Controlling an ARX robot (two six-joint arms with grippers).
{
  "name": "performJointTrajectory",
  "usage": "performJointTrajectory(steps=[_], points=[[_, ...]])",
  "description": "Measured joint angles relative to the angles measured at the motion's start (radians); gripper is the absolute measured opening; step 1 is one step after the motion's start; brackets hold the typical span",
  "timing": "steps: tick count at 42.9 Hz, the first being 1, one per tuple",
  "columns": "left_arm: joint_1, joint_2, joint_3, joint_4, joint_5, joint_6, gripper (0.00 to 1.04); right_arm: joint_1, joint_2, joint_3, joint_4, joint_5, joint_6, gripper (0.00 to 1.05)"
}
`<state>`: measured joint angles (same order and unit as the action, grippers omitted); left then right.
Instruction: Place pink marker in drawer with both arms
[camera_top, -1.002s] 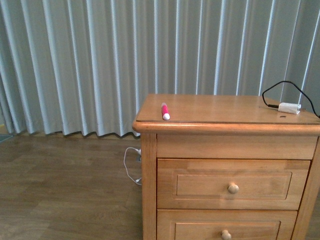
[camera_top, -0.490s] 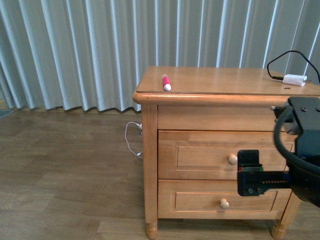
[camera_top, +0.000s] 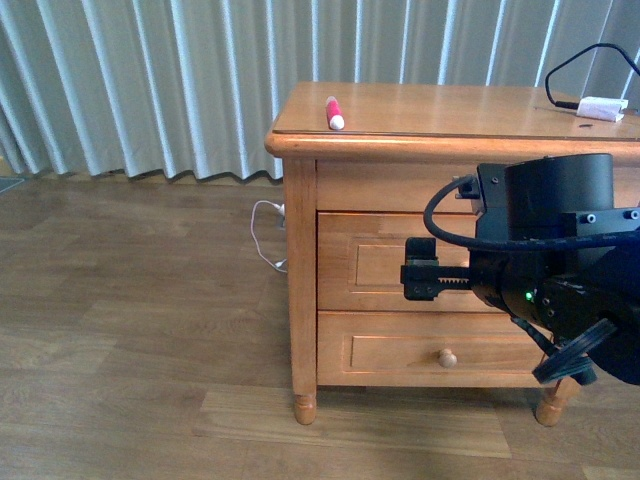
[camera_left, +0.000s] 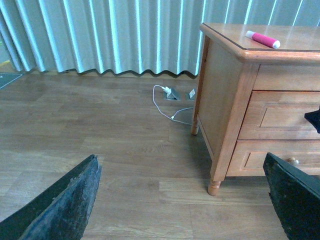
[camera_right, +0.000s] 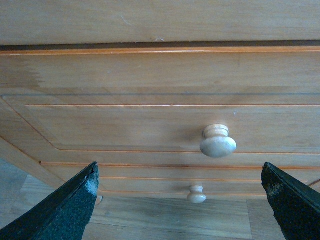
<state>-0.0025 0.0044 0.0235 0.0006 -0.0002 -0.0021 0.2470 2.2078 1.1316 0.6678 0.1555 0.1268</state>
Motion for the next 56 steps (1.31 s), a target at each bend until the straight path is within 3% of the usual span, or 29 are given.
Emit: performJointTrajectory(steps=[20,48,50,56], points=[[0.0,0.0,0.0,0.0,0.0,0.0,0.98,-0.046,0.131,0.147,-0.035,-0.018,-0.026,0.96],[0.0,0.0,0.0,0.0,0.0,0.0,0.98,-0.059,0.175,0.207,-0.058,-0.014,-0.056,0.96],[0.0,0.0,0.0,0.0,0.0,0.0,0.98,-0.059,0.175,0.207,-0.058,-0.01,-0.057,0.92],[0.0,0.0,0.0,0.0,0.0,0.0,0.98,-0.059,0.175,0.207,-0.059,0.002,-0.067,0.64]])
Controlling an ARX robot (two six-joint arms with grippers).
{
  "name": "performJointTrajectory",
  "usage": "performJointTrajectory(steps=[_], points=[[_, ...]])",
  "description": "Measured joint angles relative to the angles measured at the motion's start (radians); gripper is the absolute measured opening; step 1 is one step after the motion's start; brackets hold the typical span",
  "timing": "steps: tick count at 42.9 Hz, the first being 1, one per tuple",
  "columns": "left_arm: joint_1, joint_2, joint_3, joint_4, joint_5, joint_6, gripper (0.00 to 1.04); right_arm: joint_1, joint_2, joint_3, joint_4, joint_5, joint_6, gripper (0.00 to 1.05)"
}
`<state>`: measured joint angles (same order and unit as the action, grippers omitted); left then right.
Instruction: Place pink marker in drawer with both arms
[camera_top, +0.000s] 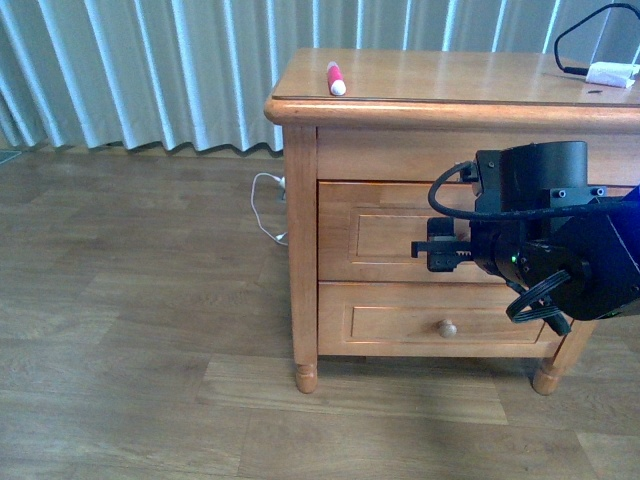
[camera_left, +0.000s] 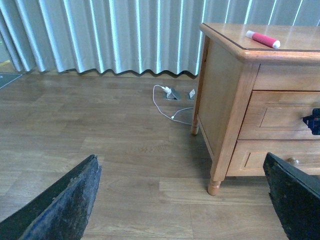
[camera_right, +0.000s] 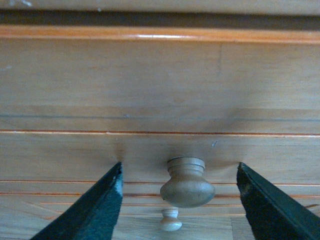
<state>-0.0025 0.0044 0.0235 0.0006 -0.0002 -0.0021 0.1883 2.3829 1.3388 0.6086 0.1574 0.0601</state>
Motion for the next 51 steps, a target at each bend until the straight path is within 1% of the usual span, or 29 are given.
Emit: performJointTrajectory(steps=[2,4,7,8,10,13,24,32,38,51], points=[[0.0,0.0,0.0,0.0,0.0,0.0,0.98,0.0,0.0,0.0,-0.004,0.002,-0.003,0.55],[0.0,0.0,0.0,0.0,0.0,0.0,0.98,0.0,0.0,0.0,-0.008,0.004,-0.004,0.5],[0.0,0.0,0.0,0.0,0.0,0.0,0.98,0.0,0.0,0.0,-0.011,0.005,-0.006,0.39],[0.0,0.0,0.0,0.0,0.0,0.0,0.98,0.0,0.0,0.0,-0.011,0.005,-0.007,0.37],[0.0,0.0,0.0,0.0,0.0,0.0,0.98,0.001,0.0,0.0,-0.012,0.008,-0.008,0.3],[0.0,0.0,0.0,0.0,0.0,0.0,0.98,0.002,0.0,0.0,-0.014,0.008,-0.01,0.25],[0.0,0.0,0.0,0.0,0.0,0.0,0.98,0.005,0.0,-0.005,-0.016,0.011,-0.006,0.24],[0.0,0.0,0.0,0.0,0.0,0.0,0.98,0.006,-0.018,-0.048,0.013,0.006,0.002,0.23],[0.0,0.0,0.0,0.0,0.0,0.0,0.98,0.011,-0.091,-0.189,0.08,0.002,0.016,0.23],[0.0,0.0,0.0,0.0,0.0,0.0,0.98,0.013,-0.262,-0.527,0.23,-0.046,0.048,0.23]])
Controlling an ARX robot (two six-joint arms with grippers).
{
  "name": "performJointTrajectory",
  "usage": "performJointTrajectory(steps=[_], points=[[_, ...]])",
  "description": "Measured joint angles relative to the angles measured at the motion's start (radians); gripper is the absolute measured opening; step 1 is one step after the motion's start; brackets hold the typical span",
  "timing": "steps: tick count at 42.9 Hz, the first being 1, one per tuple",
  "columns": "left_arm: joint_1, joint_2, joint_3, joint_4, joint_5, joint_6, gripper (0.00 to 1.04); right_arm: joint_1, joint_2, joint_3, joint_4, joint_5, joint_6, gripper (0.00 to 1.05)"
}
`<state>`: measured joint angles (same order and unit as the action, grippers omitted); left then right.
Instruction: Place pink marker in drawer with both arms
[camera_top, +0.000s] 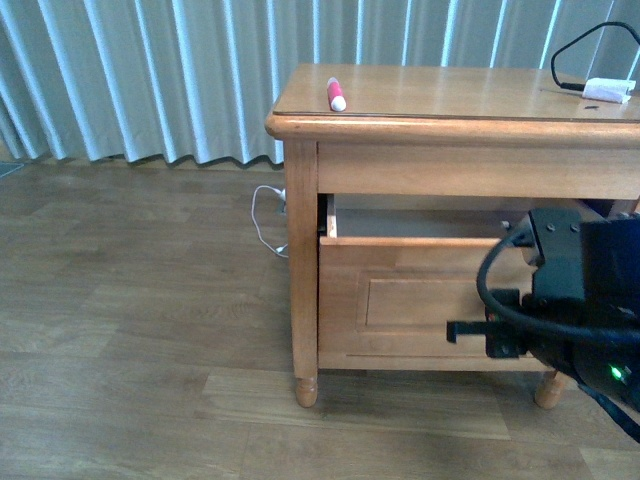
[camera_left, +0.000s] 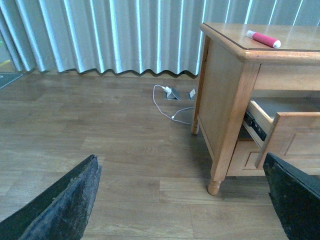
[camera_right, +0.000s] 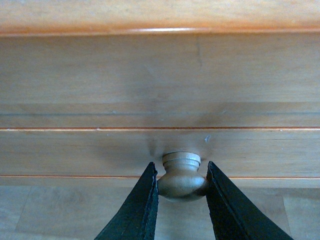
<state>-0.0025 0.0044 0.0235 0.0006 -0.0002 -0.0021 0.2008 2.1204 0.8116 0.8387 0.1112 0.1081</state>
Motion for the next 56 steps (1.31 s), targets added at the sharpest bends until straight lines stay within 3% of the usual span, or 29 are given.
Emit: performJointTrajectory(steps=[2,10,18,28,33,38,56], points=[[0.0,0.0,0.0,0.0,0.0,0.0,0.98,0.001,-0.024,-0.047,0.02,-0.005,0.002,0.28],[0.0,0.0,0.0,0.0,0.0,0.0,0.98,-0.002,-0.255,-0.288,0.093,-0.032,0.037,0.62],[0.0,0.0,0.0,0.0,0.0,0.0,0.98,-0.045,-0.578,-0.465,-0.085,-0.106,0.055,0.97],[0.0,0.0,0.0,0.0,0.0,0.0,0.98,-0.126,-1.028,-0.454,-0.476,-0.206,0.056,0.96],[0.0,0.0,0.0,0.0,0.0,0.0,0.98,-0.183,-1.252,-0.406,-0.744,-0.272,0.04,0.96],[0.0,0.0,0.0,0.0,0.0,0.0,0.98,-0.22,-1.367,-0.388,-0.864,-0.307,0.013,0.96],[0.0,0.0,0.0,0.0,0.0,0.0,0.98,-0.221,-1.432,-0.378,-0.922,-0.311,0.022,0.96]])
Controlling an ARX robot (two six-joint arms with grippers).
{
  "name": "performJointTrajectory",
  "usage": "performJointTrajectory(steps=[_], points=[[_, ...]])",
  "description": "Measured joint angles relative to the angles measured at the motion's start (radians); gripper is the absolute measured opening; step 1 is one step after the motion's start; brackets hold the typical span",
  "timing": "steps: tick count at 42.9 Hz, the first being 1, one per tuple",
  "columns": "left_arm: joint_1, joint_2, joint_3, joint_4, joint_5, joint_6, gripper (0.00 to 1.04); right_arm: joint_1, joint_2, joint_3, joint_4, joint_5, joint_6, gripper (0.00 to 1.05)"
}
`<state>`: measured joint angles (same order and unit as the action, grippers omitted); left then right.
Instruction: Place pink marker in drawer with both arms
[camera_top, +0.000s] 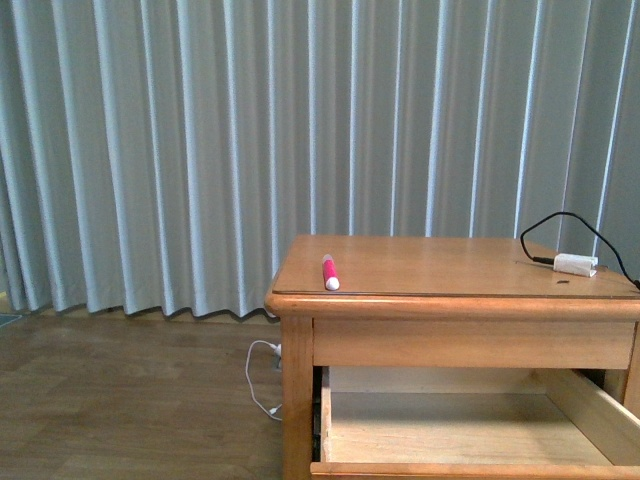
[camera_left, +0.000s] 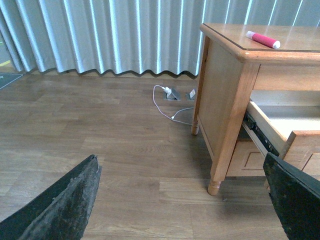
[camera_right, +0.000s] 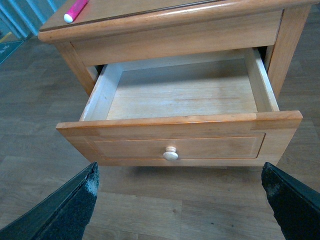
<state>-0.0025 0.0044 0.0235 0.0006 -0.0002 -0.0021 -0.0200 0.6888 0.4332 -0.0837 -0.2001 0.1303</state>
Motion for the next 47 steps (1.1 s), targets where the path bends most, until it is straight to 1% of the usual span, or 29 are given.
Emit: performJointTrajectory(steps=[11,12,14,15,17,18,20,21,24,30,36,39,43,47], points=[[0.0,0.0,0.0,0.0,-0.002,0.0,0.98,0.0,0.0,0.0,0.0,0.0,0.002,0.96],[-0.011,0.005,0.0,0.001,-0.033,0.002,0.98,0.0,0.0,0.0,0.0,0.0,0.002,0.96],[-0.082,0.068,0.004,0.04,-0.227,0.005,0.98,0.0,0.0,0.0,0.0,0.0,0.002,0.96],[-0.108,0.101,0.008,0.058,-0.281,0.005,0.98,0.0,0.0,0.0,0.0,0.0,0.002,0.96],[-0.155,0.183,0.021,0.101,-0.356,0.005,0.98,0.0,0.0,0.0,0.0,0.001,0.003,0.96],[-0.173,0.224,0.03,0.122,-0.37,0.005,0.98,0.0,0.0,0.0,0.0,0.0,0.003,0.96],[-0.2,0.309,0.054,0.166,-0.367,0.003,0.98,0.0,0.0,0.0,0.0,0.0,0.003,0.96],[-0.212,0.395,0.089,0.201,-0.362,0.002,0.98,0.001,0.0,0.0,0.0,0.0,0.003,0.96],[-0.223,0.525,0.143,0.276,-0.356,0.007,0.98,0.001,0.0,0.0,0.0,0.001,0.003,0.96],[-0.231,0.777,0.263,0.432,-0.31,0.029,0.98,0.001,0.0,0.0,0.0,0.003,0.005,0.96],[-0.25,1.022,0.402,0.539,-0.256,0.031,0.98,0.001,0.0,0.0,0.0,0.003,0.005,0.96],[-0.264,1.142,0.483,0.574,-0.252,0.04,0.98,0.001,0.0,0.0,0.0,0.003,0.005,0.96],[-0.275,1.291,0.606,0.572,-0.234,0.041,0.98,0.001,0.0,0.0,0.0,0.003,0.005,0.96],[-0.299,1.488,0.802,0.548,-0.223,0.046,0.98,0.001,0.0,0.0,0.0,0.003,0.005,0.96]])
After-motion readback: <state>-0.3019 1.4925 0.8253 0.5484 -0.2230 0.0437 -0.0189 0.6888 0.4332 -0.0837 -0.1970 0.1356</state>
